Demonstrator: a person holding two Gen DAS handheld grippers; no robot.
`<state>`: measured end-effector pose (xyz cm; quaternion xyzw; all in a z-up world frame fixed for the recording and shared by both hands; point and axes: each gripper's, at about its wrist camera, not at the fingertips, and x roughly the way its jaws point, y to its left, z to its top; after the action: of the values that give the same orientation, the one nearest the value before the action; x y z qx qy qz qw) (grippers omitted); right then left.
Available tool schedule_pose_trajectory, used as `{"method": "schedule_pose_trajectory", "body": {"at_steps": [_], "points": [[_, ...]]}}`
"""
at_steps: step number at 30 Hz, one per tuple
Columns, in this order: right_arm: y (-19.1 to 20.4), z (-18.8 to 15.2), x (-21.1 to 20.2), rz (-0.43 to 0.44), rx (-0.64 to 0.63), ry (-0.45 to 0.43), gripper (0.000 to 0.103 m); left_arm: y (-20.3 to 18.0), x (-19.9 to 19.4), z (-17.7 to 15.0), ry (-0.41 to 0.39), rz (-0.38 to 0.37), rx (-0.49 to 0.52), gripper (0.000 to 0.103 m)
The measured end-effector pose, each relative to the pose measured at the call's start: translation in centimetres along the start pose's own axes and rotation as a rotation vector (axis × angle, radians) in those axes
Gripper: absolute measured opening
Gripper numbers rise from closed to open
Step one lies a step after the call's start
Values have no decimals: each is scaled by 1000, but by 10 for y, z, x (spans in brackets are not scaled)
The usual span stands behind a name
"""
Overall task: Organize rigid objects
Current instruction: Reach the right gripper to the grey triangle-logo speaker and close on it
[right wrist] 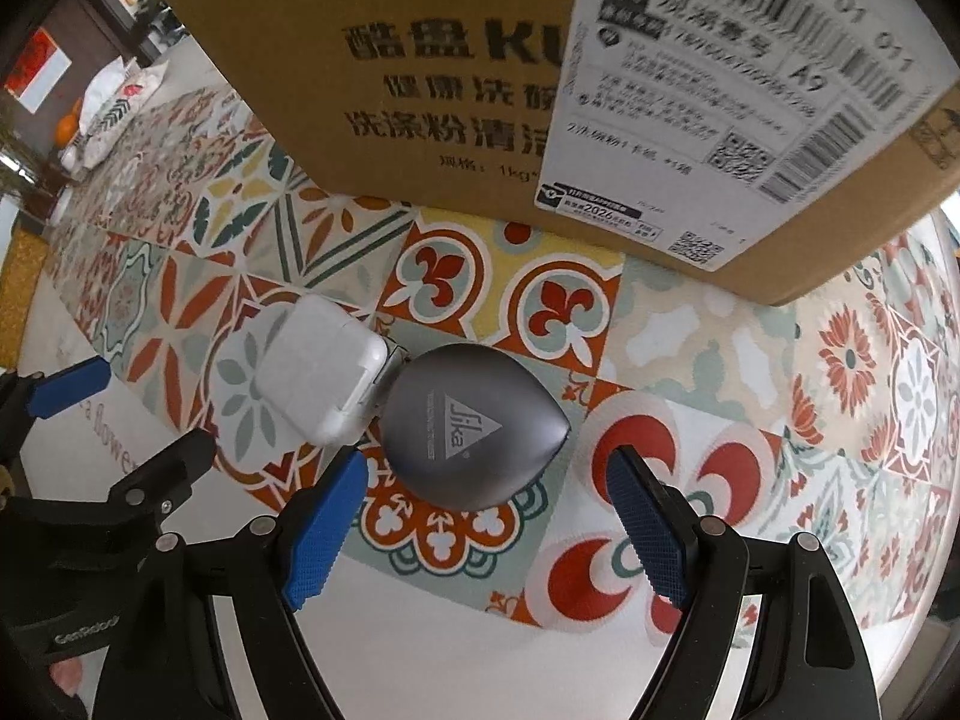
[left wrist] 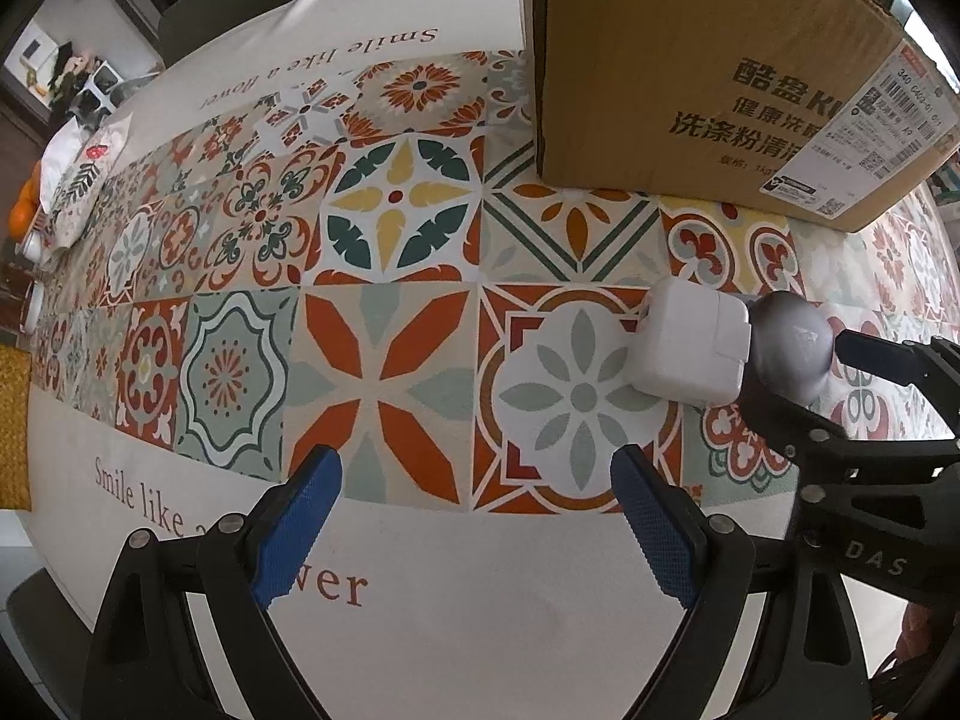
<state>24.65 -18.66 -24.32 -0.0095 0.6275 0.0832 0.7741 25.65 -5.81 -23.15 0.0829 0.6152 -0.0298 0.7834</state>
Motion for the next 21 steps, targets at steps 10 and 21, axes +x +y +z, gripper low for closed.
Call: {"method": "schedule_pose_trajectory", "body": {"at_steps": [10, 21], "points": [[6, 9, 9, -37, -11, -18, 72, -2, 3, 4, -10, 1, 9, 92], [1, 5, -1, -23, 32, -29, 63, -11, -5, 5, -33, -22, 44, 92]]}}
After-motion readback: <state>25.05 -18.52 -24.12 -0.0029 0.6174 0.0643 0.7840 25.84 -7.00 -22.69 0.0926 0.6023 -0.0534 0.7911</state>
